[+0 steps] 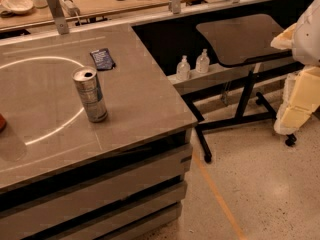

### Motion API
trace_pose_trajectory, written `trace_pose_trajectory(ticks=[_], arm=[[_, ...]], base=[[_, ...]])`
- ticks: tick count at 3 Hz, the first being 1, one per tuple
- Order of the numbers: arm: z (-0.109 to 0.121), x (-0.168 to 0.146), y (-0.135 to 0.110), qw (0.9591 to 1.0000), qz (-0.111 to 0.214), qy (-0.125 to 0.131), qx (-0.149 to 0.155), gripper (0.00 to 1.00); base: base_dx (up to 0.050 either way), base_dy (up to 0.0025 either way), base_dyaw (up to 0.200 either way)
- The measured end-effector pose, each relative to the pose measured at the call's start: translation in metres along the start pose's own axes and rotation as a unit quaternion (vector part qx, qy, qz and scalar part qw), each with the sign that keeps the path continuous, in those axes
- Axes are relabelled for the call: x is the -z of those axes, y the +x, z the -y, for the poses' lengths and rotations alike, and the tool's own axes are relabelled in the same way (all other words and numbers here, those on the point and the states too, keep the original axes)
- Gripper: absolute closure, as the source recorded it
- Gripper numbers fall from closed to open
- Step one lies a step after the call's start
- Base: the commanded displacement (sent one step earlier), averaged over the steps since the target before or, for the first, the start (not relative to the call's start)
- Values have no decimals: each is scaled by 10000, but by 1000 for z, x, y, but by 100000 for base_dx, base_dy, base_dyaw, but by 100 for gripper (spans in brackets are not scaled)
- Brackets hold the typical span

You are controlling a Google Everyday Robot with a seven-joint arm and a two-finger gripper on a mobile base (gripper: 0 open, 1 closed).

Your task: Knock coke can over

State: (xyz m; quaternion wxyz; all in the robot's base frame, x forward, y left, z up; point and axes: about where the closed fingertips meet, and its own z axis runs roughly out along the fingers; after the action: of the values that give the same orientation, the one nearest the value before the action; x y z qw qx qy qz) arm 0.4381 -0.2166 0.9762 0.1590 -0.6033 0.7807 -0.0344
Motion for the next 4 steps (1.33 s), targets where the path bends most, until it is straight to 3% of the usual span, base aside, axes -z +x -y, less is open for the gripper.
trace_pose_trajectory(ticks=[3, 4], arm=[[0, 0, 0, 10000, 1, 5, 0, 0], [0, 0, 0, 10000, 2, 6, 0, 0]], base=[[0, 0, 9898], [0, 0, 0]])
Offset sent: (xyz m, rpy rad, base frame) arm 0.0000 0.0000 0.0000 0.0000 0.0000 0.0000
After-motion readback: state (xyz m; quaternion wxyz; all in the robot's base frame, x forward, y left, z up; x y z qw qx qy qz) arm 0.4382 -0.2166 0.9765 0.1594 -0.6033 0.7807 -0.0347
